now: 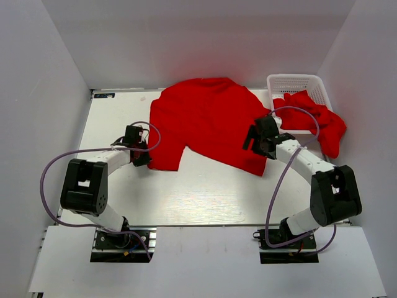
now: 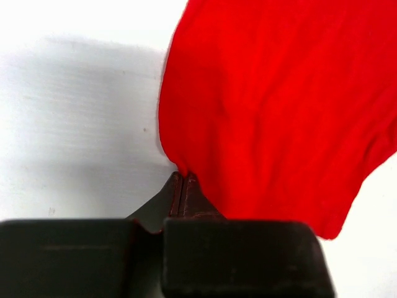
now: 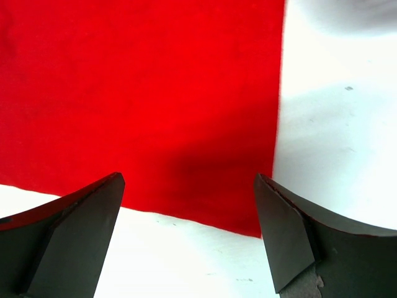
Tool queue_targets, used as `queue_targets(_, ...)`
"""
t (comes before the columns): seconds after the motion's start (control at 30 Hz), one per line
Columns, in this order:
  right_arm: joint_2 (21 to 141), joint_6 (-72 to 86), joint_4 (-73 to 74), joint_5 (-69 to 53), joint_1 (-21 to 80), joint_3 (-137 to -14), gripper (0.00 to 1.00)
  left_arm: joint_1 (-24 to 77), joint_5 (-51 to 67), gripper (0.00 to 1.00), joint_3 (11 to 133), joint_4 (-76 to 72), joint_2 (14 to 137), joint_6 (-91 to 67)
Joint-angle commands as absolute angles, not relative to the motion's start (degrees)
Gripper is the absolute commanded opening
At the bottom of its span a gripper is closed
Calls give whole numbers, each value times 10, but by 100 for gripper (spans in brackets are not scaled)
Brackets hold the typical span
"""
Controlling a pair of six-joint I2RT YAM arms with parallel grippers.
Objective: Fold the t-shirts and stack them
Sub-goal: Flatten out the tshirt
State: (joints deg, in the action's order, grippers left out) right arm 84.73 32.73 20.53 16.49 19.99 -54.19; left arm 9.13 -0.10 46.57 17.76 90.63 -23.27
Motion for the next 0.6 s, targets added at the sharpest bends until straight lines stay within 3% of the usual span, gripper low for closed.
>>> queue_targets(0.0,827,345,249,200,200,-542,90,94,14,0,452,195,873,-226)
queue_targets(0.57,882,391,216,192,197,-486,90,94,20,0,436,200,809,-209)
